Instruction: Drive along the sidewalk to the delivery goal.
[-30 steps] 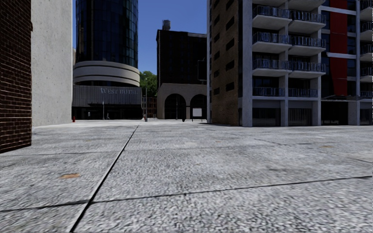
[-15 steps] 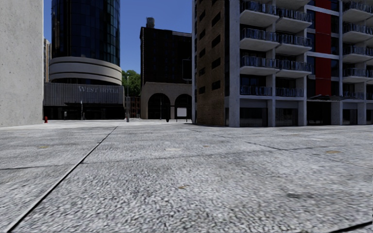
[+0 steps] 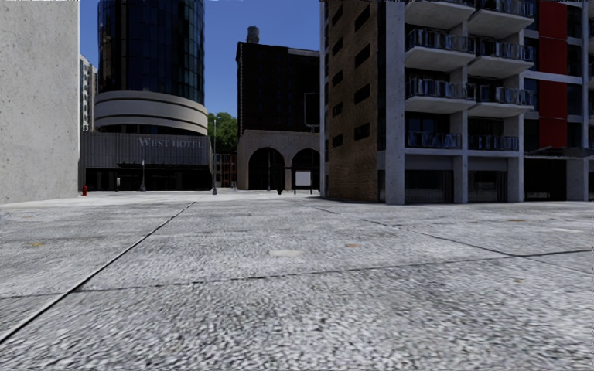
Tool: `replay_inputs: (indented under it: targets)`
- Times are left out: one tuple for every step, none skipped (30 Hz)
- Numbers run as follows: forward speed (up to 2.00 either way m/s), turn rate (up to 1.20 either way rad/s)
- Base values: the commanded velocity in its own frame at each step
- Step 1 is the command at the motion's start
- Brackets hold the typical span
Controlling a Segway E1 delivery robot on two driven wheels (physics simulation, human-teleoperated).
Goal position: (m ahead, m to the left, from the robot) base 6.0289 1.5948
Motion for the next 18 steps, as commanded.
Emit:
replay_inputs:
  targets:
    - [2.0,0.2]
    - [2.0,0.2]
    - [2.0,0.08]
    - [2.0,0.01]
    - [2.0,0.0]
    - [2.0,0.0]
    - [2.0,0.0]
    - [2.0,0.0]
    - [2.0,0.0]
    - [2.0,0.0]
    - [2.0,0.0]
    - [2.0,0.0]
    - [2.0,0.01]
    - [2.0,0.01]
    - [2.0,0.49]
    - [2.0,1.2]
    - [2.0,1.2]
    - [2.0,1.2]
